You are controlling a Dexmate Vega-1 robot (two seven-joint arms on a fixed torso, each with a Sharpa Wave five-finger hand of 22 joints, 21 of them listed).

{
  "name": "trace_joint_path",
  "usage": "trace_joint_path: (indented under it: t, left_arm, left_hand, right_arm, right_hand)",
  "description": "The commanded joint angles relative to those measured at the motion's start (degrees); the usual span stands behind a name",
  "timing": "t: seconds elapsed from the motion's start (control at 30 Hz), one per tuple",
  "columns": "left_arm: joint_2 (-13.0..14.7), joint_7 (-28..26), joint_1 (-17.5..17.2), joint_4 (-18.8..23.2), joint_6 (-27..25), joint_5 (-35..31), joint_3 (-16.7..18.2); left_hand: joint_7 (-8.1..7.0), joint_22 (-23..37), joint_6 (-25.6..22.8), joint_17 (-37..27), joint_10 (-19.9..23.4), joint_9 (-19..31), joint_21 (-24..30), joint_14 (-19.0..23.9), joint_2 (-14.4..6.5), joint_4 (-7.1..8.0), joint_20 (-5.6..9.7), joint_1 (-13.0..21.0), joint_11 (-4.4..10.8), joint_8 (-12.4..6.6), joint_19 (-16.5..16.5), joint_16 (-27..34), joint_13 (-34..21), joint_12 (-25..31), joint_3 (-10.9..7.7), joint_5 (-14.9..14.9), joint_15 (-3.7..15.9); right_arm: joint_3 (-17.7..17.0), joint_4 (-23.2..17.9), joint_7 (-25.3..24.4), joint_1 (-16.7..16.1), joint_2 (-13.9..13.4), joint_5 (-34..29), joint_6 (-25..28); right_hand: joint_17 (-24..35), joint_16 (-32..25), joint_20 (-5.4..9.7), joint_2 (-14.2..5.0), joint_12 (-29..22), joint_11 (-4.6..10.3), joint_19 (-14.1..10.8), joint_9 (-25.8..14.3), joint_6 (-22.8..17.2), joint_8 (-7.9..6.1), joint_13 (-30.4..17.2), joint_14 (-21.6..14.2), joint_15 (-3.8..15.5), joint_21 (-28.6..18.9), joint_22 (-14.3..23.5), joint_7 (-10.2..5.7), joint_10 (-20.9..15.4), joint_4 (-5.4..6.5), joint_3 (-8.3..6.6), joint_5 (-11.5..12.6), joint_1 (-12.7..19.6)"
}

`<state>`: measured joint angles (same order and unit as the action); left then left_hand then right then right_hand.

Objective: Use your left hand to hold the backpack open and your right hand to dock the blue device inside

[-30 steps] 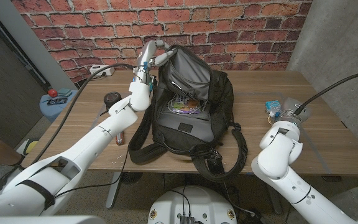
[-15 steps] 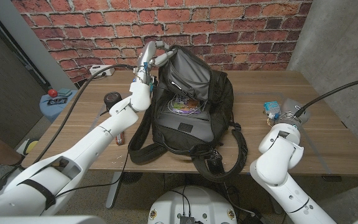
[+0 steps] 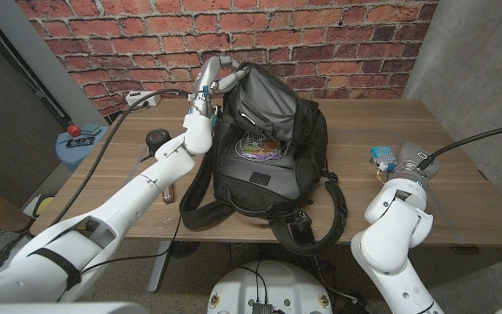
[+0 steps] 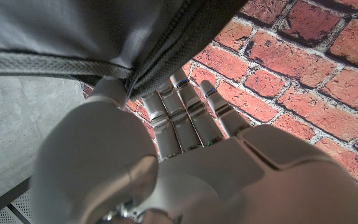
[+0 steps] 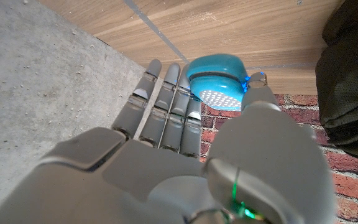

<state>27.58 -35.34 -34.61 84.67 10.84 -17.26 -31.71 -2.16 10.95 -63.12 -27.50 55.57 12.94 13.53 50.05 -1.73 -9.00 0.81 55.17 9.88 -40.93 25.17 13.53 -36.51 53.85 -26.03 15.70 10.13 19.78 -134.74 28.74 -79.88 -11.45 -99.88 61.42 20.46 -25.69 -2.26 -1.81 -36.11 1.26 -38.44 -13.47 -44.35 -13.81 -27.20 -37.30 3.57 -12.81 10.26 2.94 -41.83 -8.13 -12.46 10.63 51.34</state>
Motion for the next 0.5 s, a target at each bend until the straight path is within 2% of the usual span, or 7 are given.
trace_joint_path:
  t: [0.03, 0.33, 0.5]
  left_arm:
    - [-0.49, 0.07, 0.63, -1.09, 1.21, 0.37, -0.29]
    - [-0.25, -0.21, 0.18, -0.72, 1.49, 0.36, -0.05]
    - [-0.25, -0.2, 0.17, -0.91, 1.88, 0.35, -0.06]
  left_hand:
    - [0.24, 0.13, -0.05, -0.14, -0.17, 0.01, -0.08, 0.21, -0.69, -0.15, -0.44, 0.47, -0.19, -0.31, 0.15, -0.16, -0.08, 0.54, -0.02, 0.29, -0.38]
    - [0.16, 0.14, 0.0, -0.26, -0.16, 0.0, -0.08, 0.3, -0.71, -0.1, -0.39, 0.41, -0.08, -0.32, 0.14, -0.19, 0.06, 0.54, 0.05, 0.39, -0.37]
    - [0.14, 0.14, -0.04, -0.25, -0.25, 0.02, -0.07, 0.25, -0.74, -0.08, -0.34, 0.38, -0.08, -0.37, 0.15, -0.29, -0.01, 0.6, 0.03, 0.46, -0.34]
  right_arm:
    - [-2.5, -4.46, -2.6, -5.45, 8.28, -1.27, -6.88]
    - [-2.66, -9.36, -3.75, -9.05, 11.19, 1.58, -9.45]
    - [-3.63, -12.27, -4.27, -10.46, 12.28, 6.51, -9.93]
  right_hand:
    - [0.08, -0.28, 0.01, -0.64, -0.15, 0.35, -0.06, -0.3, -1.42, -0.04, -0.18, -0.78, 2.25, 0.15, 0.17, -0.72, -0.48, -0.13, 0.29, 0.25, 0.0]
    - [0.1, -0.31, 0.01, -0.75, -0.09, 0.21, -0.11, -0.36, -1.55, 0.03, -0.02, -0.85, 1.99, 0.16, 0.17, -0.69, -0.44, -0.12, 0.42, 0.22, 0.08]
    - [0.13, -0.3, 0.02, -0.89, -0.14, 0.25, -0.06, -0.37, -1.63, 0.09, 0.03, -0.8, 2.21, 0.2, 0.17, -0.78, -0.57, -0.09, 0.48, 0.22, 0.11]
